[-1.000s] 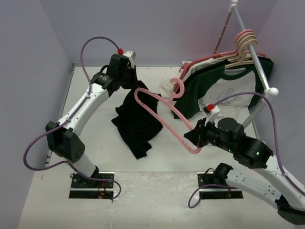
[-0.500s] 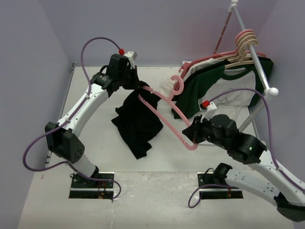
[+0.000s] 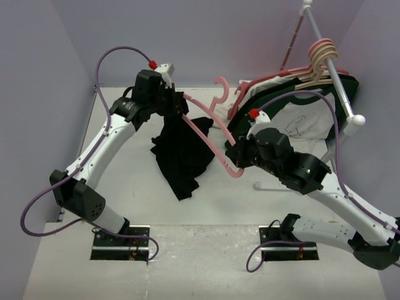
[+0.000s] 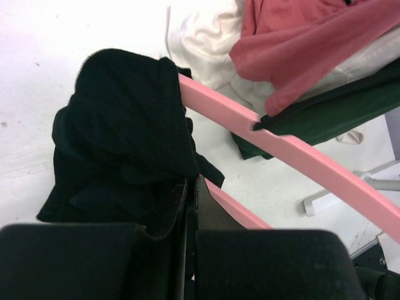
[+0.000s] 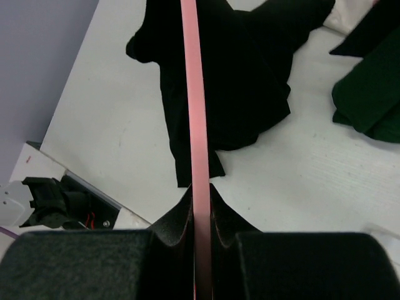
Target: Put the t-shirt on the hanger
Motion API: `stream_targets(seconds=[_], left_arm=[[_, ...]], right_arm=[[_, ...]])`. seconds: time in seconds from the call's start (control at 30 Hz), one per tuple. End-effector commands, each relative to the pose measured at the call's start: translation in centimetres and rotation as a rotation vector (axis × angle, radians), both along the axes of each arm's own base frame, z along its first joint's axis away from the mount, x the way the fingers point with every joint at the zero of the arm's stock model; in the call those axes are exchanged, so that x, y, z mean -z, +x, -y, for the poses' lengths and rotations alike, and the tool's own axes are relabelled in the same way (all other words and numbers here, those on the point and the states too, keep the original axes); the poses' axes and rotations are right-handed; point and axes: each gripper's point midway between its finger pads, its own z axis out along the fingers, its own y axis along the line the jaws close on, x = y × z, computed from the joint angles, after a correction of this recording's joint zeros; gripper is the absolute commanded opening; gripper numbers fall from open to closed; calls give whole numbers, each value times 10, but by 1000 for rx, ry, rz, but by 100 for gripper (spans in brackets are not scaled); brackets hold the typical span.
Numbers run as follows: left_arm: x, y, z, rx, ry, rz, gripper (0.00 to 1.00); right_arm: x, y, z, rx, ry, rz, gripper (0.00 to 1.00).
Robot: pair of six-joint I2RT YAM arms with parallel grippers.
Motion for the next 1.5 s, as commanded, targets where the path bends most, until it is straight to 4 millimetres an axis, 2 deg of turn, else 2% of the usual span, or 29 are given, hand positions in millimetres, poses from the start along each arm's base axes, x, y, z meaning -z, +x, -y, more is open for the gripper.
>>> stream_targets(seconds=[0.0, 0.03, 0.07, 0.1, 0.13, 0.17, 0.2, 0.23, 0.27, 0.3, 0.37, 0.43, 0.5, 0.57, 0.63, 0.7, 0.77, 0.83, 0.9, 0.97, 1.03, 1.13, 1.2, 1.27, 1.33, 1.47], left_arm=[[-79, -17, -15, -32, -65, 165, 0], [-90, -20, -20, -50, -64, 191, 0], [-97, -22, -24, -63, -63, 205, 0], [-112, -26, -32, -90, -57, 235, 0], [-120, -28, -36, -97, -55, 251, 0], [-127, -30, -49, -151, -30, 269, 0], [-143, -32, -55, -170, -34, 302, 0], [-151, -34, -59, -186, -34, 318, 0], [-151, -35, -62, -196, -29, 317, 0], [-163, -39, -63, -200, -52, 336, 0], [-169, -44, -54, -155, -97, 336, 0], [-167, -51, -34, -49, -151, 317, 0], [-157, -53, -24, 8, -152, 293, 0], [-146, -54, -23, 30, -125, 272, 0], [-144, -61, -19, 84, -121, 265, 0], [-146, -73, -9, 171, -140, 257, 0], [-147, -81, -4, 223, -150, 253, 0], [-146, -81, -7, 221, -131, 257, 0], [-143, -78, -16, 181, -88, 258, 0], [-141, -73, -25, 133, -50, 266, 0], [-138, -71, -31, 103, -30, 263, 0], [-134, -65, -43, 36, 13, 268, 0], [-133, -63, -45, 28, 22, 272, 0], [-133, -63, -42, 43, 17, 275, 0], [-135, -65, -31, 99, -13, 273, 0], [-134, -70, -12, 213, -54, 252, 0]], right_arm=[[-85, 26, -32, -33, 151, 208, 0], [-90, 21, -48, -117, 165, 205, 0], [-90, 16, -53, -153, 174, 196, 0], [-89, 11, -68, -227, 164, 192, 0], [-81, 9, -79, -264, 146, 178, 0], [-75, 7, -84, -285, 134, 169, 0], [-68, 5, -89, -299, 121, 163, 0], [-60, 6, -92, -299, 112, 149, 0], [-50, 7, -94, -299, 95, 132, 0], [-41, 11, -99, -283, 105, 130, 0], [-23, 14, -104, -285, 107, 130, 0], [-29, 13, -109, -318, 136, 175, 0], [-49, 5, -113, -377, 204, 253, 0], [-66, 0, -104, -380, 245, 322, 0], [-80, 13, -85, -259, 252, 365, 0], [-95, 32, -51, -54, 258, 408, 0], [-106, 39, -26, 73, 274, 424, 0], [-108, 39, -18, 87, 245, 441, 0], [-106, 33, -26, 5, 202, 443, 0], [-87, 17, -50, -181, 138, 402, 0], [-70, 5, -59, -270, 113, 355, 0], [-40, -5, -62, -305, 121, 284, 0], [-27, -12, -63, -340, 111, 249, 0], [-12, -22, -68, -401, 89, 197, 0], [3, -21, -73, -421, 51, 158, 0], [12, -21, -85, -476, 29, 147, 0]])
